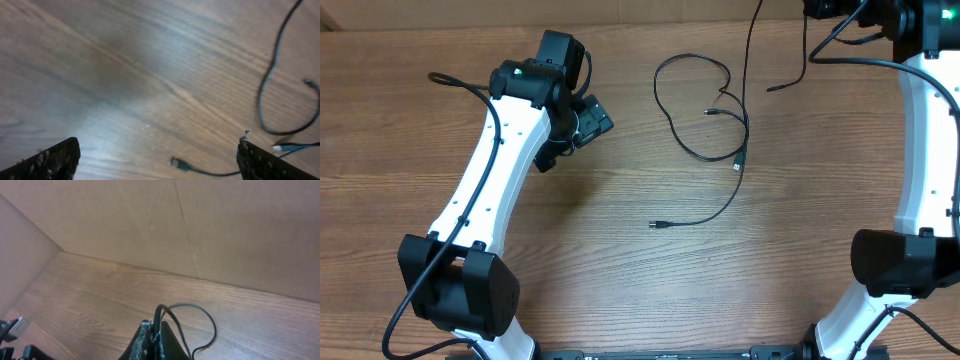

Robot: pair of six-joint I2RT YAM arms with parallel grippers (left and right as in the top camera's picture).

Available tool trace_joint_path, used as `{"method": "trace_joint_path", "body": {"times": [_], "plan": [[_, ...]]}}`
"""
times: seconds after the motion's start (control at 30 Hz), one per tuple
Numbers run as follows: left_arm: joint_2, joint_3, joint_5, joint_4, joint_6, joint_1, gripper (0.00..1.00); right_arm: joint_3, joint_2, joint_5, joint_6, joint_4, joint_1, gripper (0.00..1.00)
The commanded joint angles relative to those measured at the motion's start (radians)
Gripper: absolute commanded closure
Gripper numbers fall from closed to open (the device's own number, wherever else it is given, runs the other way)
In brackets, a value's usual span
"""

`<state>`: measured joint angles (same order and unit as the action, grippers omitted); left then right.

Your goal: Untangle cables

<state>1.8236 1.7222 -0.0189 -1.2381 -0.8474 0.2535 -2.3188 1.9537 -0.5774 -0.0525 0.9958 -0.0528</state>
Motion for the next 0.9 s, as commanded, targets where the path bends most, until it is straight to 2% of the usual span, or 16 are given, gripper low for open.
{"method": "trace_joint_path", "body": {"times": [0.0,0.17,0.33,0.37,0.4,0.43,0.47,0.57,0.77,0.87], "plan": [[0.007,-0.001,-0.007,0.042,-0.014,0.002,0.0,-0.016,-0.018,-0.013,0.0,0.012,-0.001,0.96],[0.007,-0.001,-0.008,0.138,-0.019,0.002,0.01,-0.016,-0.018,-0.057,0.0,0.024,0.008,0.96],[0.007,-0.001,-0.061,0.256,-0.128,0.007,0.0,-0.016,-0.018,-0.117,0.004,0.036,0.008,0.96],[0.008,-0.001,-0.083,0.296,-0.129,0.012,0.12,-0.016,-0.018,-0.12,0.004,0.04,0.008,0.96],[0.01,-0.001,-0.097,0.332,-0.127,0.019,0.38,-0.016,-0.018,-0.121,0.004,0.043,0.008,0.96],[0.014,-0.001,-0.107,0.371,-0.125,0.031,0.68,-0.016,-0.018,-0.121,0.004,0.048,0.008,0.96],[0.019,-0.001,-0.113,0.407,-0.124,0.046,0.76,-0.016,-0.018,-0.121,0.004,0.053,0.008,0.96],[0.044,-0.001,-0.115,0.48,-0.045,0.097,0.82,-0.016,-0.018,-0.121,0.004,0.067,0.008,0.96],[0.16,-0.001,-0.112,0.626,0.272,0.228,0.88,-0.016,-0.018,-0.132,0.004,0.077,0.008,0.96],[0.261,-0.001,-0.112,0.716,0.367,0.288,0.9,-0.016,-0.018,-0.185,0.004,0.08,0.008,0.96]]}}
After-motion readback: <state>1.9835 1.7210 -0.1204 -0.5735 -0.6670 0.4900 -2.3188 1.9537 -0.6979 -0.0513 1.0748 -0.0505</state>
